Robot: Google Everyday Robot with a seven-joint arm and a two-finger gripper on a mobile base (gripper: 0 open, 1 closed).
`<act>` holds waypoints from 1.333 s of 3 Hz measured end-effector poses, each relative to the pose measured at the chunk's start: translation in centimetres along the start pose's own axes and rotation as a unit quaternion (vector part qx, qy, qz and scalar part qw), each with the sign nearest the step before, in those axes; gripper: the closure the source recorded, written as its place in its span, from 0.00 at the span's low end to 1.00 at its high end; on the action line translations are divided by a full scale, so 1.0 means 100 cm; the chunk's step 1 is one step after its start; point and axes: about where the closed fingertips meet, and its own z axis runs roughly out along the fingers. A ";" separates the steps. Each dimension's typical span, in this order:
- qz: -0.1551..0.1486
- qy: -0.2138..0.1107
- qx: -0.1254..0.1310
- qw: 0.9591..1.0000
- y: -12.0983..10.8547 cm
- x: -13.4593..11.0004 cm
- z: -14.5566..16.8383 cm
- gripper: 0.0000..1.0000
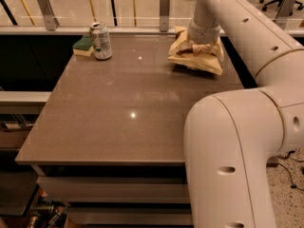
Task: Pick brown chip bag
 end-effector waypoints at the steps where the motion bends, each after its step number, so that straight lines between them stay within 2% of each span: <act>1: 0.021 0.004 0.002 1.000 -0.011 -0.005 0.014 0.18; 4: 0.021 0.001 0.000 1.000 -0.008 -0.009 0.016 0.87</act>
Offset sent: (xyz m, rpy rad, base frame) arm 0.0062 -0.0101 -0.0117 0.0077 0.0082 -0.0381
